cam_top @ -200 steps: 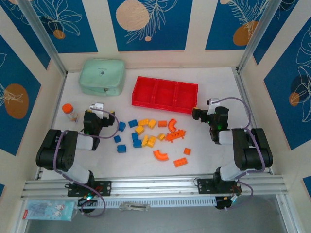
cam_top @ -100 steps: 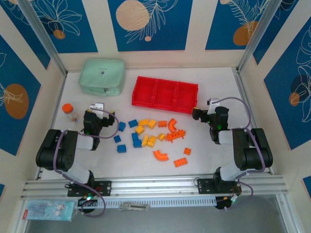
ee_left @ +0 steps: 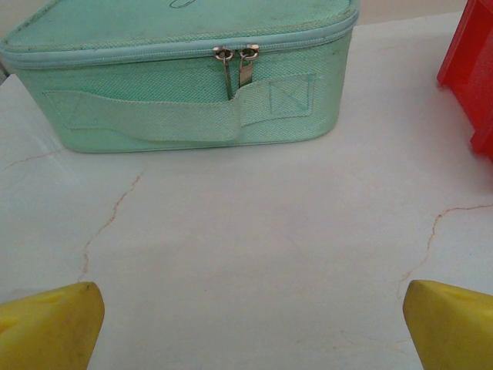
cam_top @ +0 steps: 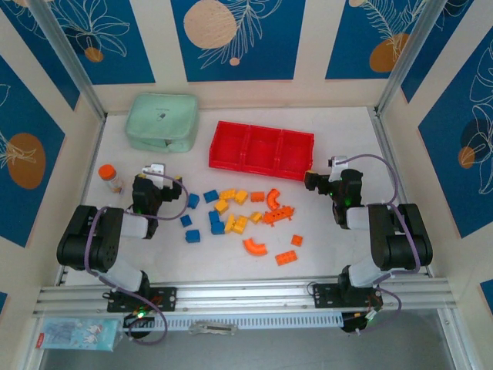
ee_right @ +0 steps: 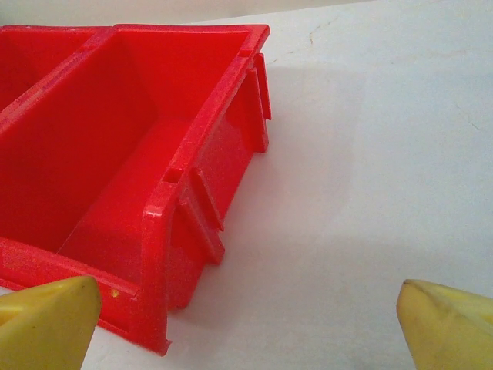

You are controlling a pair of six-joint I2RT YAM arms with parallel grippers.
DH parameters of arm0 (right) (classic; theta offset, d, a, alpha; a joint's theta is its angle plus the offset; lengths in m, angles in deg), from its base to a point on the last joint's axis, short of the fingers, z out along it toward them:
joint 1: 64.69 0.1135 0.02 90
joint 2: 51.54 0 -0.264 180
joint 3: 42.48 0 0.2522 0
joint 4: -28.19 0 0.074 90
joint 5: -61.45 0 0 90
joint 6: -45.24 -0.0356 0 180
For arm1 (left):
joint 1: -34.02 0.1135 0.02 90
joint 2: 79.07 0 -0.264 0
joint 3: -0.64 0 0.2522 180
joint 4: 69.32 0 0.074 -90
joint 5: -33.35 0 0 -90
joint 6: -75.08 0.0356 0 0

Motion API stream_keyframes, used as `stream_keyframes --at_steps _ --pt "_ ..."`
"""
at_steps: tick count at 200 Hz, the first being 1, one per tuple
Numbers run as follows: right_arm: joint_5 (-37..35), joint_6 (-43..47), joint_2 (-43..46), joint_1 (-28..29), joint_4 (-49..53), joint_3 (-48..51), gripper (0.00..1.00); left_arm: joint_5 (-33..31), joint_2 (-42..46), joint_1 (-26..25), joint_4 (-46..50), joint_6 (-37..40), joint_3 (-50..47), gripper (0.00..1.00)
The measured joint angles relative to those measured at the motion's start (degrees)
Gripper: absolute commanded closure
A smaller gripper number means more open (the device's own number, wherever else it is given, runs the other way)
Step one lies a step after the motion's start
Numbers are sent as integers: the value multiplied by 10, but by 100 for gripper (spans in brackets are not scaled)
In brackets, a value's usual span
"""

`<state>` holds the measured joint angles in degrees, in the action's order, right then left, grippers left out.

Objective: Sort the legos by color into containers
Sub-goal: Pick up the lego from the center of the table.

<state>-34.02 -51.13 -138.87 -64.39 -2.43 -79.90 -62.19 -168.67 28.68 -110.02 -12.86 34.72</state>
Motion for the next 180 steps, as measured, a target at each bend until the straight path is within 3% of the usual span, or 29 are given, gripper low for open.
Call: stream_keyframes --at_steps 50,93,132,180 --pt "-3 -2 60 0 37 0 1 0 49 0 -4 0 -29 1" --pt "-2 -33 173 -4 139 -17 1 -2 165 0 65 -9 -30 1" --pt "-4 -128 251 -11 300 -81 1 -7 263 0 199 -82 5 1" --pt "32 -203 290 -11 426 -99 1 -33 346 2 317 -206 20 1"
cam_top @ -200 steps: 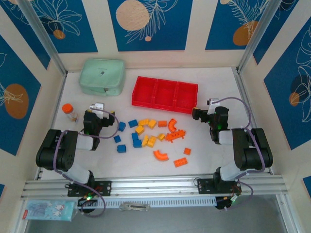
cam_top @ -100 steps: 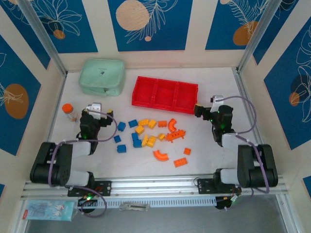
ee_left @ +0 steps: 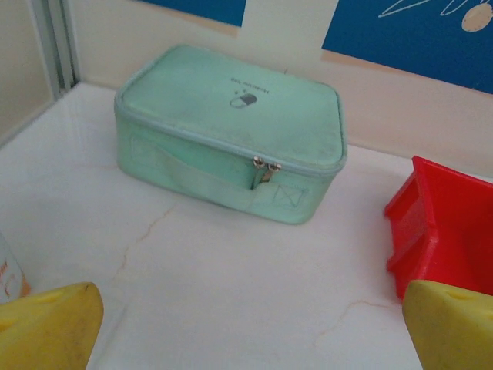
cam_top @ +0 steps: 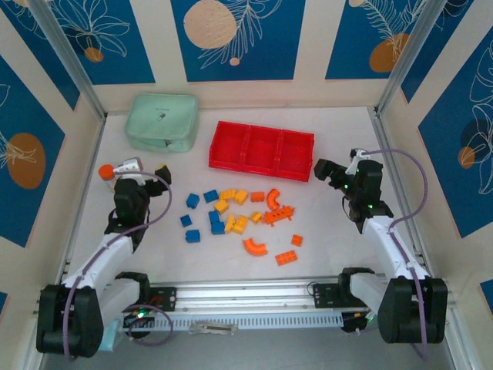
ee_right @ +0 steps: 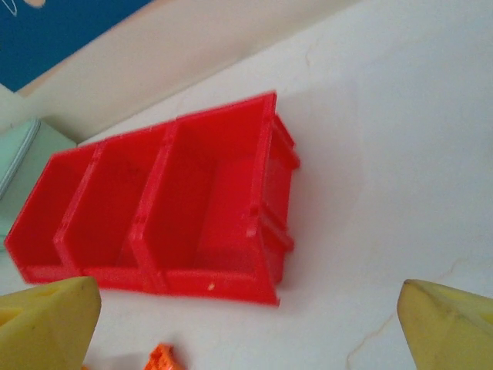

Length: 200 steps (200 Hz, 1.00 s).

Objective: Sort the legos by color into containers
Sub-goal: Pick up the lego from the center of the table.

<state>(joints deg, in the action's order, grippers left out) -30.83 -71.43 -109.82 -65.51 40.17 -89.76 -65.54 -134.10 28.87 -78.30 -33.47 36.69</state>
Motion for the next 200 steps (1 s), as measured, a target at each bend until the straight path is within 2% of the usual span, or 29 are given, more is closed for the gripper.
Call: stream_keyframes --at_steps 26,79,119,169,200 --pt "7 -10 -9 35 75 -34 1 28 21 0 71 -37 8 1" --pt "-2 -2 -54 167 181 -111 1 106 28 -3 241 -71 80 1" --pt "-3 -6 -68 252 215 -111 1 134 23 -44 343 -76 114 1" --pt "-21 -29 -103 360 221 -111 1 124 -68 -137 434 -80 188 1" --pt "-33 -54 -122 412 210 -111 1 108 -151 -165 476 -61 234 6"
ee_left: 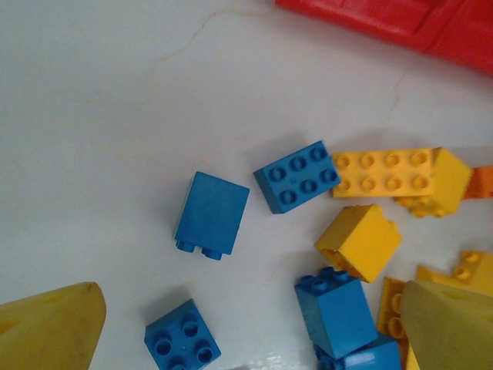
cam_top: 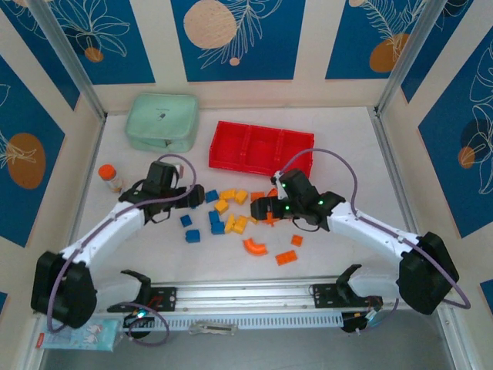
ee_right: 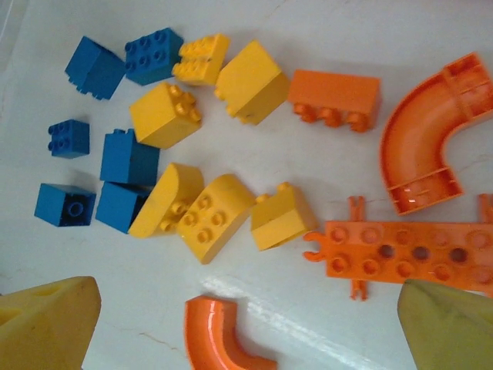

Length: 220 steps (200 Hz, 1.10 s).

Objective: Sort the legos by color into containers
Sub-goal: Pick up the lego from the center of the table.

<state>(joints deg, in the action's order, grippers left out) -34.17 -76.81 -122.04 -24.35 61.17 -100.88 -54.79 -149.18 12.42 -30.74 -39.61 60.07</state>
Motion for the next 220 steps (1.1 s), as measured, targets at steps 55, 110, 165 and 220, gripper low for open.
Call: stream_keyframes --at_steps 55,110,165,220 --pt "-9 -17 -49 43 -25 -16 1 -14 -128 -7 40 27 57 14" --pt "-20 -16 -63 52 -35 -37 1 -29 -211 -11 49 52 96 28" --pt "-24 -16 -67 52 -35 -38 1 -41 -247 -12 48 64 110 40" --pt "-30 -16 -67 52 -35 -38 1 -52 -275 -12 46 69 121 61"
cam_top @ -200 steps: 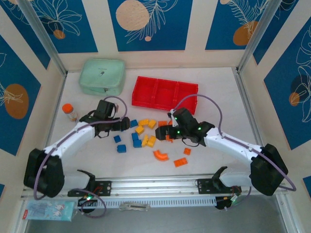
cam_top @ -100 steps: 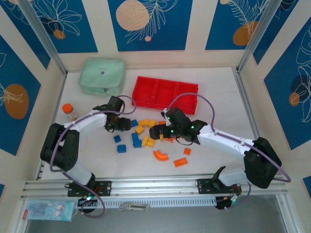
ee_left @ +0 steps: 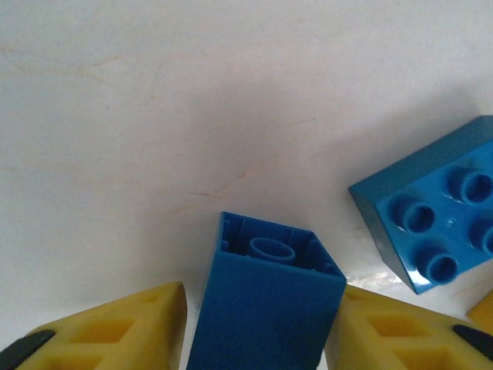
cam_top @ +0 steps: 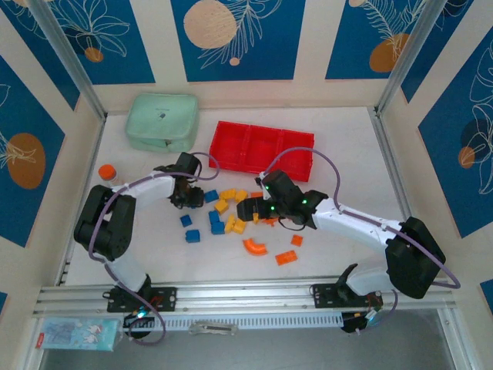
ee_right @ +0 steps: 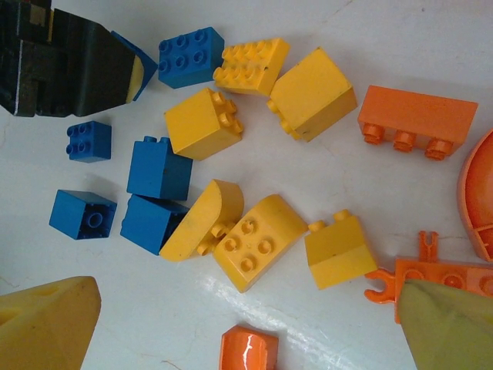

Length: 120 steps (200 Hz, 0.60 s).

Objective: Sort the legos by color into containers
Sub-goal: Pick up the lego from the center of the table, then place the lego in the container.

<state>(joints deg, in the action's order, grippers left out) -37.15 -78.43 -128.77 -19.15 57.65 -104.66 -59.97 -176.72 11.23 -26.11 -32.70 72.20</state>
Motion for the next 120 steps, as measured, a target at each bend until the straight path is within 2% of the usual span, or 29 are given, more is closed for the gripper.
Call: stream_keyframes --at_steps 61,120 --pt "1 2 -3 -12 0 -7 1 -9 0 0 5 -4 6 77" --pt "11 13 28 -67 18 -7 1 4 47 -3 32 -34 49 82"
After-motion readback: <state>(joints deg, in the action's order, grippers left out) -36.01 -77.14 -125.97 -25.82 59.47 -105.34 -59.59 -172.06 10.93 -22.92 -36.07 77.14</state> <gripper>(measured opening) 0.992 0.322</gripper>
